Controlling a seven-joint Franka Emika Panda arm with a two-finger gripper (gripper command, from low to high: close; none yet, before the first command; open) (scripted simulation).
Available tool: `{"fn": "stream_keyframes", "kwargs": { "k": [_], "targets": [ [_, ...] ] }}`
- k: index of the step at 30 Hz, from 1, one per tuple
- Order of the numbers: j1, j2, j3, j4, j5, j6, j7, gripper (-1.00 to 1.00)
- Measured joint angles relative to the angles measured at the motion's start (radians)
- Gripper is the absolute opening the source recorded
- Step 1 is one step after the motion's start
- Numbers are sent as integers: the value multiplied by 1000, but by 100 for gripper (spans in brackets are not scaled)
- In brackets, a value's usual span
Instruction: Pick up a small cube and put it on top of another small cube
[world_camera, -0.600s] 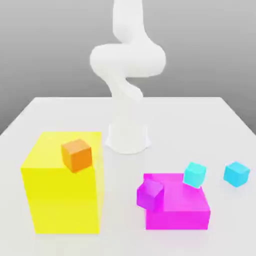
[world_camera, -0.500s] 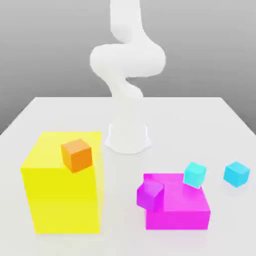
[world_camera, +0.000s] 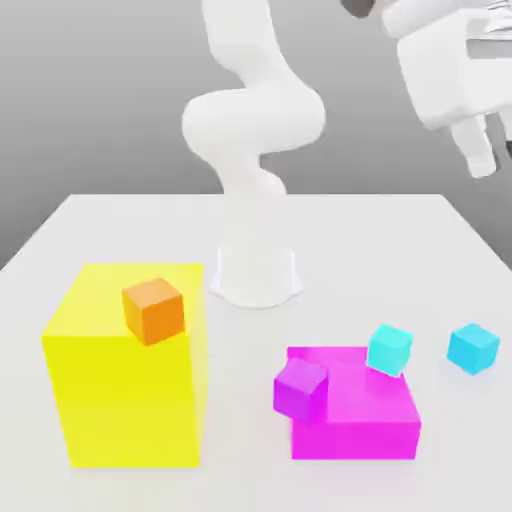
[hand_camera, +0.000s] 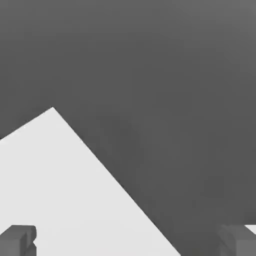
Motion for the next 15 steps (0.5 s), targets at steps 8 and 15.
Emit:
{"fn": "stream_keyframes", "kwargs": {
  "k": [8, 15],
  "targets": [
    [138, 170, 65, -69, 36, 88, -231, 0],
    [246, 310, 139, -133, -17, 175, -373, 0]
  ]
}}
